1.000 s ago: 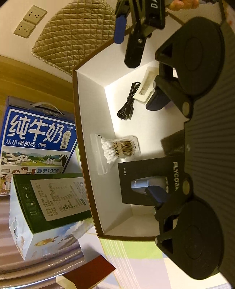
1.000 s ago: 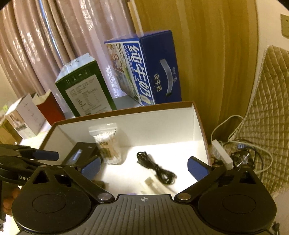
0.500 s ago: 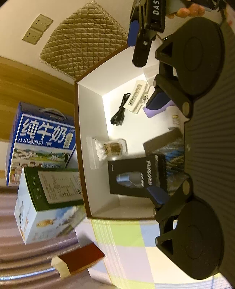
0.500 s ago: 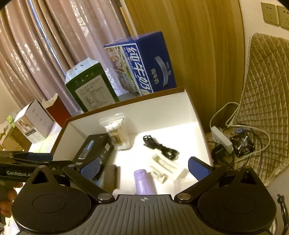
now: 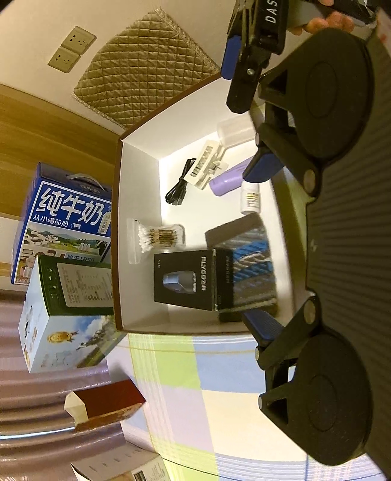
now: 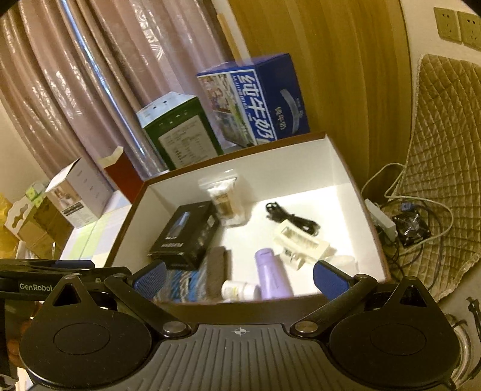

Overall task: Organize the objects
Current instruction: 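Withdraw both grippers from the brown box back over the table, then grasp the clear floss pick box with the right gripper while the left gripper grasps the red candy packet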

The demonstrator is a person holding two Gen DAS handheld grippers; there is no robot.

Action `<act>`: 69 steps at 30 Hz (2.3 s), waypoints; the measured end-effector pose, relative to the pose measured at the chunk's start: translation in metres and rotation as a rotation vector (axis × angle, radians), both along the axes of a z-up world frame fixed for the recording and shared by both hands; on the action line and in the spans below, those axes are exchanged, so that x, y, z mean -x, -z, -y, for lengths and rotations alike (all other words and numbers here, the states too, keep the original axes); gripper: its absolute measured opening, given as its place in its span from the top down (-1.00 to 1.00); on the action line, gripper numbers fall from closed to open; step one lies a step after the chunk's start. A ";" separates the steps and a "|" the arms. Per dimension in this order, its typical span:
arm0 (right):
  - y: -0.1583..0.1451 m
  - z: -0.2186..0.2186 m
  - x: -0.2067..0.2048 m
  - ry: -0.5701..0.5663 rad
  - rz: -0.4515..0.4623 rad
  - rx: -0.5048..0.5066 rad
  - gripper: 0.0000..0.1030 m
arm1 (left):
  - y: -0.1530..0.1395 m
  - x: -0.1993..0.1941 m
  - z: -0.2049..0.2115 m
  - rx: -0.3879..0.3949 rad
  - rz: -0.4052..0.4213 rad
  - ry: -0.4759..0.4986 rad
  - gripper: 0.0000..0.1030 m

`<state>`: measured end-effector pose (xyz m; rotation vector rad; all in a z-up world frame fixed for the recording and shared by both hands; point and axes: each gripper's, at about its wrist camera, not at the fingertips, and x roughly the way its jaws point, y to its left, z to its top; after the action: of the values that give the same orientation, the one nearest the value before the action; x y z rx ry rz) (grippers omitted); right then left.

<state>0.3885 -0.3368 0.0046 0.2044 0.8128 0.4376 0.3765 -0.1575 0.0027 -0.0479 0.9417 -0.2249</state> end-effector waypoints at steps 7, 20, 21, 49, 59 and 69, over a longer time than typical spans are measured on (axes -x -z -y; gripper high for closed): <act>-0.004 -0.011 0.027 -0.014 -0.001 -0.004 -0.96 | -0.002 0.030 -0.014 0.009 -0.010 -0.010 -0.74; -0.003 -0.044 0.079 -0.057 -0.019 0.004 -0.96 | -0.003 0.089 -0.058 0.026 -0.025 -0.045 -0.74; -0.003 -0.047 0.082 -0.064 -0.022 0.006 -0.96 | -0.002 0.094 -0.063 0.028 -0.029 -0.052 -0.74; 0.035 -0.149 0.139 -0.211 -0.127 0.037 -0.96 | 0.020 0.173 -0.176 0.003 -0.101 -0.229 -0.74; 0.052 -0.186 0.142 -0.267 -0.159 0.063 -0.96 | 0.027 0.180 -0.209 -0.015 -0.111 -0.293 -0.74; 0.072 -0.234 0.139 -0.330 -0.149 0.101 -0.96 | 0.042 0.176 -0.237 -0.030 -0.130 -0.329 -0.74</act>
<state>0.2491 -0.1032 -0.0671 0.0074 1.0181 0.6950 0.2009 0.0790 -0.0389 -0.1901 1.0511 0.0982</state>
